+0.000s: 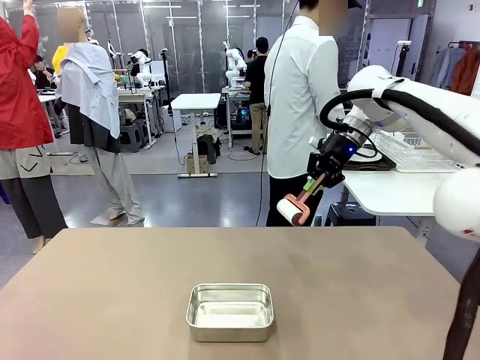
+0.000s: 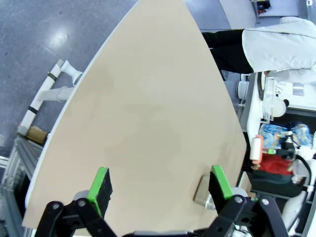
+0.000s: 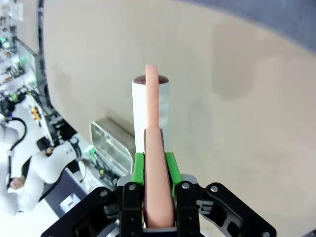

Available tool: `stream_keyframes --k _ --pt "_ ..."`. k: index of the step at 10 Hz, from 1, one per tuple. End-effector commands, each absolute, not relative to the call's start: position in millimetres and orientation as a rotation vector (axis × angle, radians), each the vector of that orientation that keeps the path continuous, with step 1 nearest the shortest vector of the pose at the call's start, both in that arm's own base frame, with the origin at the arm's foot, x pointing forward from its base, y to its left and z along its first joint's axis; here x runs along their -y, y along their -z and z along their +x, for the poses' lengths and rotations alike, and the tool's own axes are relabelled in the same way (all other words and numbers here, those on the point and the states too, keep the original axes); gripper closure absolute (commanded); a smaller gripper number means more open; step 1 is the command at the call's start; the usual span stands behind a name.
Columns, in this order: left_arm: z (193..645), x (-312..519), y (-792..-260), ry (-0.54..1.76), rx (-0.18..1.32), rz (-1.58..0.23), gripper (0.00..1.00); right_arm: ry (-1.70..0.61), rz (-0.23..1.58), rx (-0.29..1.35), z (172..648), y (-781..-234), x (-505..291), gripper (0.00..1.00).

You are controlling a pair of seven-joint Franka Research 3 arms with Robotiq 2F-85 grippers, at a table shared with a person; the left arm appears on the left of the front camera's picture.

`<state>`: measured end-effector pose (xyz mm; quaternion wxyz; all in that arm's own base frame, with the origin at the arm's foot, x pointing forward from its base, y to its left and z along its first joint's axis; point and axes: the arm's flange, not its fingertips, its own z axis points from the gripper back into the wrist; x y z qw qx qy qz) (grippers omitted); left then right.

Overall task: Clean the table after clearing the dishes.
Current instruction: When the right (or left) Handle tray is removed, use the right hand (or left hand) to clean the right (or left) side of the table with the Lint Roller.

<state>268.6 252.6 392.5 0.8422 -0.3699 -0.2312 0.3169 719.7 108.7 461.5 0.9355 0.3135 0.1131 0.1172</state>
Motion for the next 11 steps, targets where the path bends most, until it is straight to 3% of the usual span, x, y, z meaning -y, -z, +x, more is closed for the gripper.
stream_keyframes --k 1,4,7,8,11 --pt "268 -255 -395 -0.669 0.49 -0.775 0.0 -0.229 0.608 -0.262 426 -387 -101 0.99" --pt "268 -255 -395 -0.669 0.49 -0.775 0.0 -0.125 0.792 -0.002 446 -386 -85 0.99" --pt "268 -255 -395 -0.669 0.49 -0.775 0.0 -0.136 0.827 -0.058 465 -365 -87 0.99" --pt "268 -255 -395 -0.669 0.49 -0.775 0.0 -0.066 0.8 -0.076 577 -418 -70 0.99" --pt "268 -255 -395 -0.669 0.49 -0.775 0.0 -0.066 0.8 -0.076 577 -418 -70 0.99"
